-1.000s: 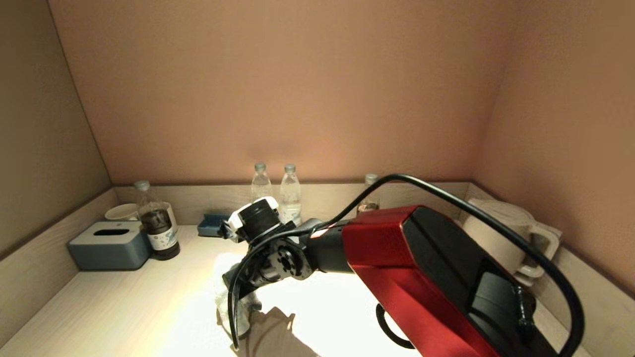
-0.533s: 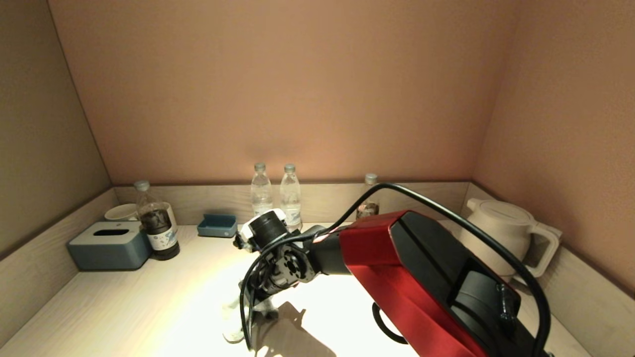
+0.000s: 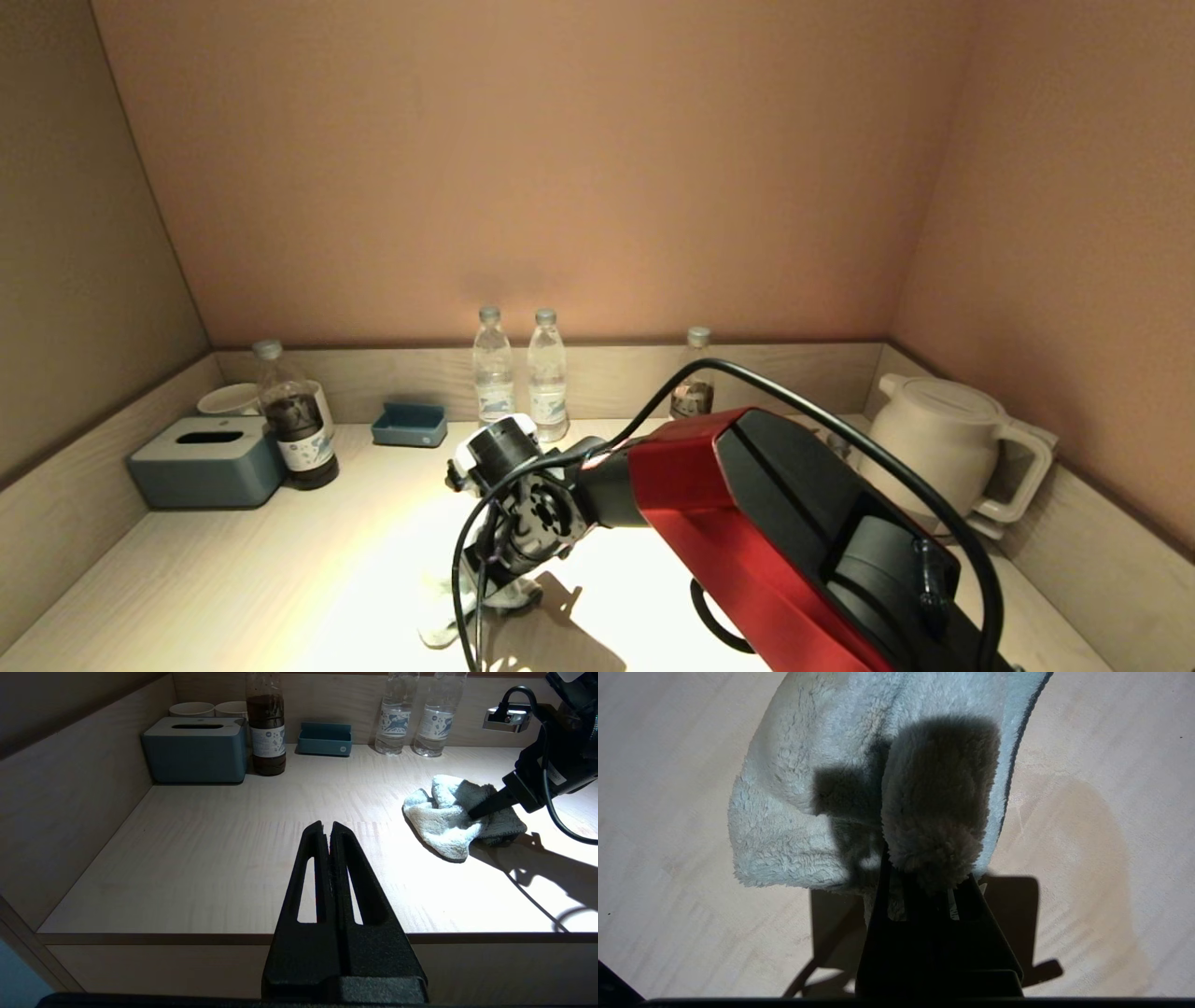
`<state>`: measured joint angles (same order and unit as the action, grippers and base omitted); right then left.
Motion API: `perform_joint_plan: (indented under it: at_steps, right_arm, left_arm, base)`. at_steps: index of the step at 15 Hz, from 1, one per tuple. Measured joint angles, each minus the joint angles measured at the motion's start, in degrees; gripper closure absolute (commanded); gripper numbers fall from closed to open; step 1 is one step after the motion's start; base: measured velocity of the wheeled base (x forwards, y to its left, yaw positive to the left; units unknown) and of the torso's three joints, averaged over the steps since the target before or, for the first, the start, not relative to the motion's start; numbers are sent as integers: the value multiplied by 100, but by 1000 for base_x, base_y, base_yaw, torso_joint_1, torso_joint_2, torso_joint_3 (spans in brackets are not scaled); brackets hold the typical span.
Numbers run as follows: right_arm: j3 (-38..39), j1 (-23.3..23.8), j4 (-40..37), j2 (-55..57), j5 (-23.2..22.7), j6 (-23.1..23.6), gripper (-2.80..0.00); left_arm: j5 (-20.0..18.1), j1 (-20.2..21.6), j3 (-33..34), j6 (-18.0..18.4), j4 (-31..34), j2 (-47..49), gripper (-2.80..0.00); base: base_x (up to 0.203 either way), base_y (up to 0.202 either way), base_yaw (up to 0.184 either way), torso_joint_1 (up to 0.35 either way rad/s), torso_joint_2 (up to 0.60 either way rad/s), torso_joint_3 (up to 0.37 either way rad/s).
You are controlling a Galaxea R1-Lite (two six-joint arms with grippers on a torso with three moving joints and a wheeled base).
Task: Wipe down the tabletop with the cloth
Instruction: Sweep the stains on the table
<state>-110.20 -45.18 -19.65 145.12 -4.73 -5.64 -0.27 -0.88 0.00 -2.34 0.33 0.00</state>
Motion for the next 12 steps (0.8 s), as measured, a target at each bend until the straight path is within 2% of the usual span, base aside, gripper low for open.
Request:
perform_joint_plan:
  at_steps: [12]
  right_arm:
    - [30, 1, -338, 12, 2, -30, 0]
  left_arm:
    - [-2, 0, 0, 2, 0, 0, 0]
  base:
    - [0, 0, 0, 0, 0, 0]
